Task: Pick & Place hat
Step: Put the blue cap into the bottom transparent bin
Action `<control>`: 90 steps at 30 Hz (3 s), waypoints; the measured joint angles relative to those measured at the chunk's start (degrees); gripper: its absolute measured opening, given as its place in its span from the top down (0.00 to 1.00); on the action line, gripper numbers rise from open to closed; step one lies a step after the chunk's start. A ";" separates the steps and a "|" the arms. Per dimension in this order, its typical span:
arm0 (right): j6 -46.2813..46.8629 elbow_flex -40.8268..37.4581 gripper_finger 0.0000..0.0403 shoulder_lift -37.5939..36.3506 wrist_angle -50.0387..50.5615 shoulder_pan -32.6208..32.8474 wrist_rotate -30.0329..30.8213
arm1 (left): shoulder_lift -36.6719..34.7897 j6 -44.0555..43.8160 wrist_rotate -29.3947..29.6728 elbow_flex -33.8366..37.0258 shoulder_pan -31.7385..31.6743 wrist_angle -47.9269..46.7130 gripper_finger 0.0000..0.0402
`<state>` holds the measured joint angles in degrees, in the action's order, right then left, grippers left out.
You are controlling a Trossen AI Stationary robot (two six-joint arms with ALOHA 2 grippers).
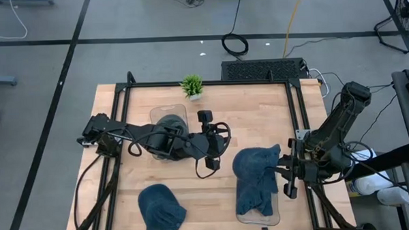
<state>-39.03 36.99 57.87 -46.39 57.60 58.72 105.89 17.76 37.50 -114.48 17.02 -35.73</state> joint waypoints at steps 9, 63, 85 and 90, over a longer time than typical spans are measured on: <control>0.00 0.01 0.98 0.02 0.49 0.00 0.00 | 0.00 0.00 0.00 0.00 0.00 0.00 0.71; 35.82 0.07 0.98 19.90 -4.60 13.21 31.14 | -0.04 0.00 -0.02 0.00 -0.02 -0.02 0.71; 10.91 4.61 0.98 25.27 -15.52 -1.24 31.28 | -0.04 0.00 -0.02 0.00 0.00 -0.02 0.71; 2.14 4.61 0.98 21.85 -21.07 -1.44 31.34 | -0.04 0.00 -0.02 0.00 -0.01 0.00 0.71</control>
<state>-36.88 41.60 79.72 -67.46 56.16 90.06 105.84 17.76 37.47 -114.48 17.00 -35.73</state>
